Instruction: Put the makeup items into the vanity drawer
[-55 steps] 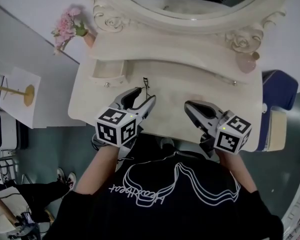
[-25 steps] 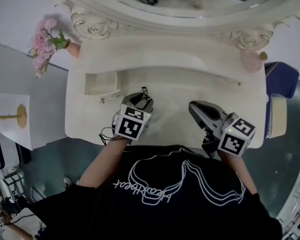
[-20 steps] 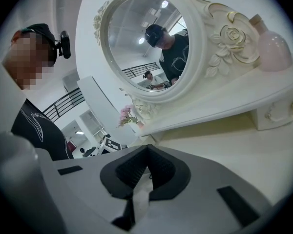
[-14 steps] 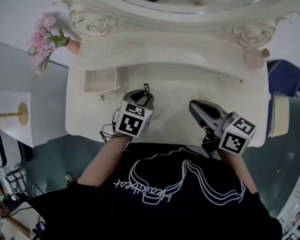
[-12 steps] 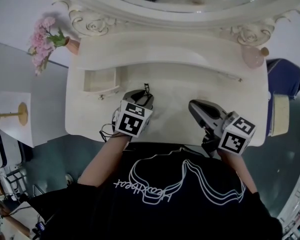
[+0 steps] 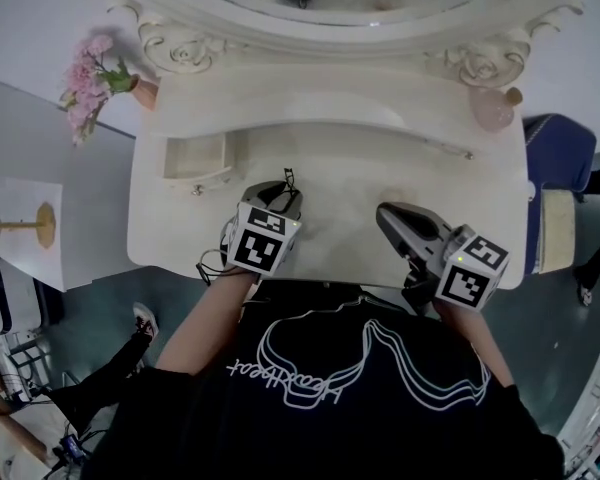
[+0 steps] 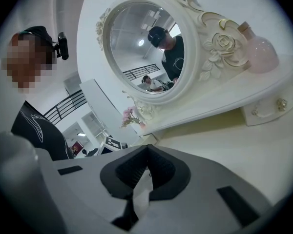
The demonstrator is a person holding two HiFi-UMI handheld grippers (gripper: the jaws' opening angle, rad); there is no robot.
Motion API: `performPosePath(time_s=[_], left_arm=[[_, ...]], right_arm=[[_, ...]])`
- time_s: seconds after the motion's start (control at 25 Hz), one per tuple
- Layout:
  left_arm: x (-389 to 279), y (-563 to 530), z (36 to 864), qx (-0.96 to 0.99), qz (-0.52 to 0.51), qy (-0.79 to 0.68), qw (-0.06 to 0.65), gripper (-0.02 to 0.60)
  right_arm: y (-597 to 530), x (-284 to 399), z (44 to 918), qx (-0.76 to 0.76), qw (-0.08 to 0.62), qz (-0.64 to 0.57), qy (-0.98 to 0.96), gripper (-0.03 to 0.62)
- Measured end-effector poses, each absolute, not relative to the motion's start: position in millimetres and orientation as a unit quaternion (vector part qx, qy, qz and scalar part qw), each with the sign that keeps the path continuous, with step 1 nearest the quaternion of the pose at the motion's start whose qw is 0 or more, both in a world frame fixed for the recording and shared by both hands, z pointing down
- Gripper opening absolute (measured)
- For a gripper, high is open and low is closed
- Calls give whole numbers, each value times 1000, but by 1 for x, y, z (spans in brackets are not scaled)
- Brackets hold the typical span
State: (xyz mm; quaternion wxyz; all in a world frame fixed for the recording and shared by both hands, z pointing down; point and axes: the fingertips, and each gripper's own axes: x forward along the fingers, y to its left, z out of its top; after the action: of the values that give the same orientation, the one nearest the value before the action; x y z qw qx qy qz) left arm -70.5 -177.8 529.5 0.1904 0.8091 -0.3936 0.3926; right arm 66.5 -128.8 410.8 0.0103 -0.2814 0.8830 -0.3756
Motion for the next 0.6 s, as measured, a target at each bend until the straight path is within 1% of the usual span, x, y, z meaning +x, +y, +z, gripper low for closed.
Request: performPosePath(time_s=[0.24, 0.6], left_arm=[[-69, -168, 509, 810, 368, -417, 187, 114], [-74, -161, 463, 811, 326, -458, 162, 114]], right_arm=[[-118, 73, 401, -272, 13, -366, 890, 3], [-106, 71, 380, -249, 20, -343, 905, 3]])
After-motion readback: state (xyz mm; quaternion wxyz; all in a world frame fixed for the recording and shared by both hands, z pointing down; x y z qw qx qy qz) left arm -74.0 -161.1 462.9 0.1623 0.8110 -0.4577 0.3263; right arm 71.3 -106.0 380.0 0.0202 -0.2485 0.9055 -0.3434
